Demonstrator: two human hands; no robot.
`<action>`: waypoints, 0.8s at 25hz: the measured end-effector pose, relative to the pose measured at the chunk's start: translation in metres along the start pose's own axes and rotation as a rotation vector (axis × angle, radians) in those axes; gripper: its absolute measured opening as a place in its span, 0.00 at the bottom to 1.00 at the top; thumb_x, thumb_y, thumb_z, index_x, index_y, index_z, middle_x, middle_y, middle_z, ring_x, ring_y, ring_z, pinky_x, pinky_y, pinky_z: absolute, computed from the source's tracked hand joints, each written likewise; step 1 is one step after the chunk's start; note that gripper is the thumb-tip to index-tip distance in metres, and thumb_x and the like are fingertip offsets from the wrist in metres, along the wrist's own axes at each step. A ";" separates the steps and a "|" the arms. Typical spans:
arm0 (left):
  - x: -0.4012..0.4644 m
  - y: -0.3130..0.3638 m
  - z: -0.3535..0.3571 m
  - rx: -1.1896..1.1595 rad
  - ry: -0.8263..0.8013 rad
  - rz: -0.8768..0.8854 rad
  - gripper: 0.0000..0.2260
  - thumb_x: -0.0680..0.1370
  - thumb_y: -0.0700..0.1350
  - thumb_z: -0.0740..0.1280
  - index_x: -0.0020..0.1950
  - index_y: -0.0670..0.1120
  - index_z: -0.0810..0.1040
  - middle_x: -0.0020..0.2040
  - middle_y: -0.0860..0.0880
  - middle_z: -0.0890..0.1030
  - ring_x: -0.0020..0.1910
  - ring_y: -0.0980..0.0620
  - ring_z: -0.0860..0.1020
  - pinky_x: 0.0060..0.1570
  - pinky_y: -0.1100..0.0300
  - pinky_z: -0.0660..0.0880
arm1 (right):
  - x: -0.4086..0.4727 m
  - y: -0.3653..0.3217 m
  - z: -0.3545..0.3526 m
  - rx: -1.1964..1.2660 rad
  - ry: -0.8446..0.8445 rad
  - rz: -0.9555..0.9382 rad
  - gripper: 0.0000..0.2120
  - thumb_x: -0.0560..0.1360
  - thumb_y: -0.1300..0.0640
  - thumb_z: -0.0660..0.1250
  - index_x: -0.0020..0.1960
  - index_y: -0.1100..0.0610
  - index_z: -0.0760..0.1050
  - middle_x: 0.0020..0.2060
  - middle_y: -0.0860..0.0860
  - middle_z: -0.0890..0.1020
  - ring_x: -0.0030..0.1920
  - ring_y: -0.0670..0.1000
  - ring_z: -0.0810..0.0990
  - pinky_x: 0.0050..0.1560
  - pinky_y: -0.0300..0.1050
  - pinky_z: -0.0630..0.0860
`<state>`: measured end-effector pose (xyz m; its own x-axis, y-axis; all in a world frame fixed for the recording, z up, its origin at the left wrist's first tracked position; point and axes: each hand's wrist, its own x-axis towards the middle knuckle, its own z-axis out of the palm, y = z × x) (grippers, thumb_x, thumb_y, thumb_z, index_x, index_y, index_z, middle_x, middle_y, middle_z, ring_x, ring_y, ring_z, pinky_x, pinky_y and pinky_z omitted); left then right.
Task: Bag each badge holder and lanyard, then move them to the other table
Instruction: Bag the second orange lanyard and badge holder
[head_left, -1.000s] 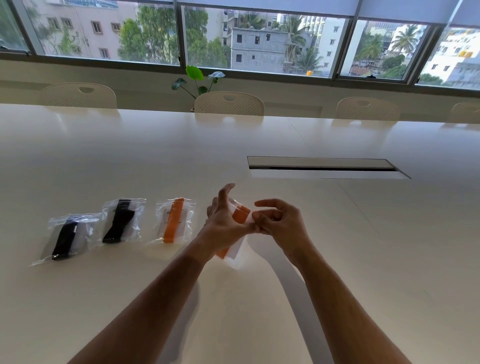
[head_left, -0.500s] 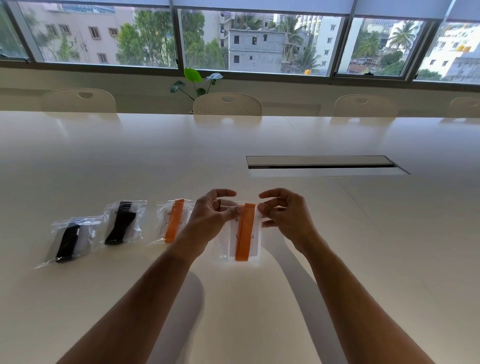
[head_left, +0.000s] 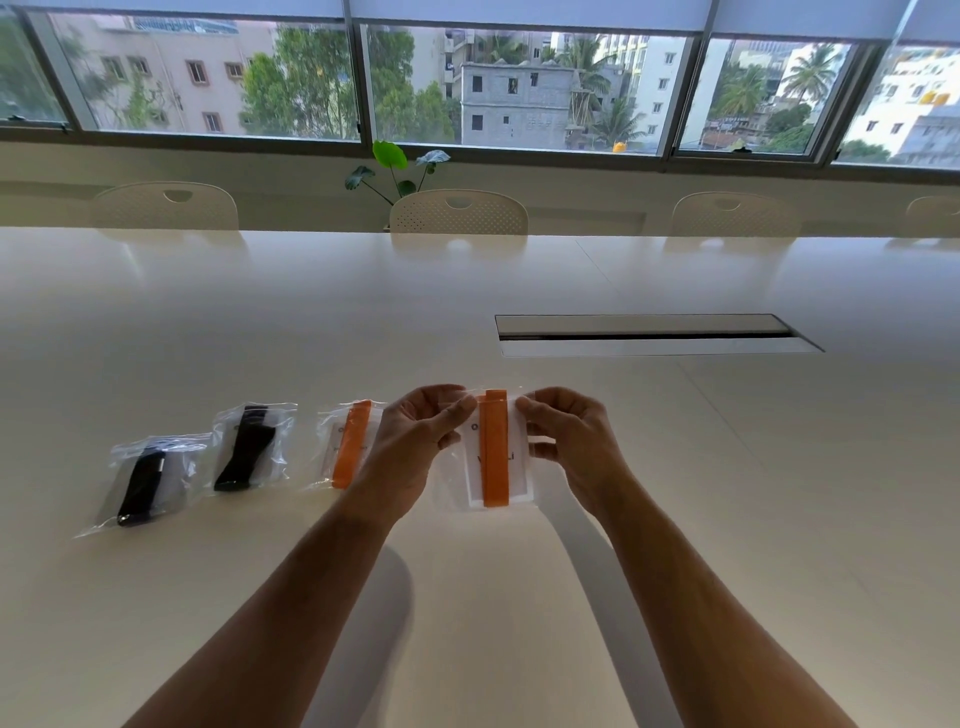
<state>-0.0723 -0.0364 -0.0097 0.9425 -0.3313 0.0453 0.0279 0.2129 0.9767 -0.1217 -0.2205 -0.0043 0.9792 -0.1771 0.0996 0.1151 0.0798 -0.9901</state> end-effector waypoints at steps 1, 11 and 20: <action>0.000 0.000 -0.002 -0.016 -0.002 -0.011 0.11 0.69 0.49 0.72 0.50 0.48 0.81 0.49 0.45 0.84 0.53 0.44 0.82 0.54 0.53 0.79 | 0.000 -0.001 -0.001 0.010 0.000 -0.007 0.07 0.80 0.58 0.64 0.47 0.59 0.79 0.40 0.53 0.84 0.43 0.52 0.85 0.42 0.45 0.81; 0.003 0.007 -0.011 0.078 0.044 0.018 0.08 0.74 0.42 0.71 0.52 0.45 0.81 0.47 0.46 0.85 0.48 0.48 0.83 0.50 0.56 0.81 | 0.007 -0.011 -0.015 -0.098 -0.091 -0.021 0.06 0.78 0.61 0.65 0.45 0.59 0.80 0.39 0.52 0.85 0.43 0.55 0.85 0.39 0.47 0.82; 0.006 0.018 -0.007 0.170 0.055 0.037 0.09 0.73 0.41 0.73 0.51 0.49 0.81 0.47 0.48 0.85 0.49 0.50 0.83 0.46 0.62 0.79 | 0.007 -0.004 -0.015 -0.042 -0.112 -0.067 0.08 0.78 0.65 0.63 0.42 0.60 0.78 0.36 0.51 0.84 0.38 0.52 0.84 0.35 0.46 0.81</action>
<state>-0.0639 -0.0287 0.0064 0.9588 -0.2740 0.0752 -0.0599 0.0638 0.9962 -0.1182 -0.2369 -0.0014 0.9823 -0.0698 0.1740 0.1764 0.0299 -0.9839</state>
